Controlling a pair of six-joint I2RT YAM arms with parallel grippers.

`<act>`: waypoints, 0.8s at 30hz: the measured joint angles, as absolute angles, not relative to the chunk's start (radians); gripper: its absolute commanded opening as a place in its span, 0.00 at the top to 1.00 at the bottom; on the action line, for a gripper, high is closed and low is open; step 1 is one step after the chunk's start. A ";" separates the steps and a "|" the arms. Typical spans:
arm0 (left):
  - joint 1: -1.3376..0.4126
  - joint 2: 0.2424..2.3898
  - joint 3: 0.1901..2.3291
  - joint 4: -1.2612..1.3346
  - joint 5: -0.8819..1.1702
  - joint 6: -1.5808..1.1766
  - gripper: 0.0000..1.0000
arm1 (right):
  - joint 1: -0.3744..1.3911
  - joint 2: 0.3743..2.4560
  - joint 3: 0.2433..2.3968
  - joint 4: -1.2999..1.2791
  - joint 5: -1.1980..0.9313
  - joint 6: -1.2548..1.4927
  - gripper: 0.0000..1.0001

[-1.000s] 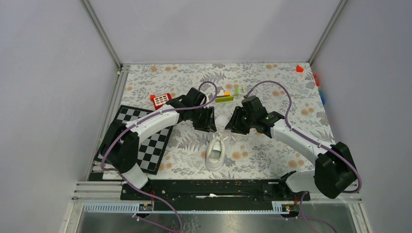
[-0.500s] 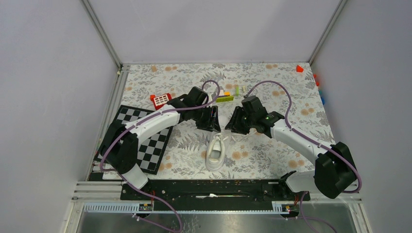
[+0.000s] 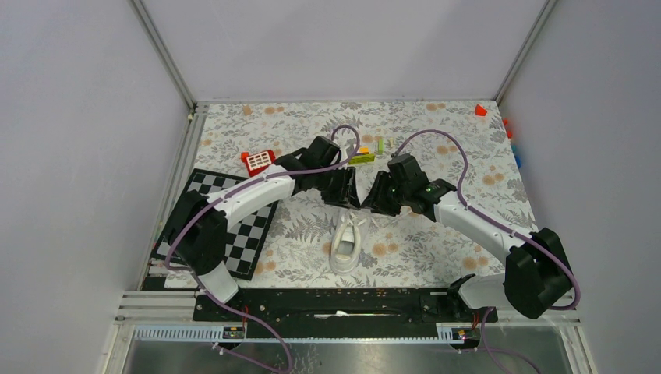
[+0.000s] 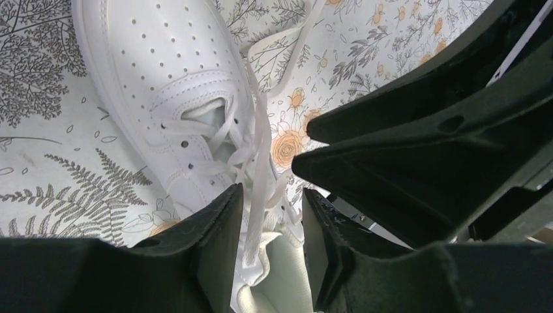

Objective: Tie the shoes
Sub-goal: Cross the shoelace with the shoelace.

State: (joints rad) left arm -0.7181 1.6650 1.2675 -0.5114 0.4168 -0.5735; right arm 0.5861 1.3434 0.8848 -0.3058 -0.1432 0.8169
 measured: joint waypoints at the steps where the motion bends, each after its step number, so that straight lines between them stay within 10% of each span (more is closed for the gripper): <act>1: -0.719 1.673 1.273 -0.510 0.418 -0.574 0.60 | 0.586 1.343 0.885 -0.306 -0.143 0.817 0.55; 24: -0.696 1.623 1.256 -0.501 0.311 -0.637 0.58 | 0.588 1.406 0.941 -0.314 -0.178 0.757 0.57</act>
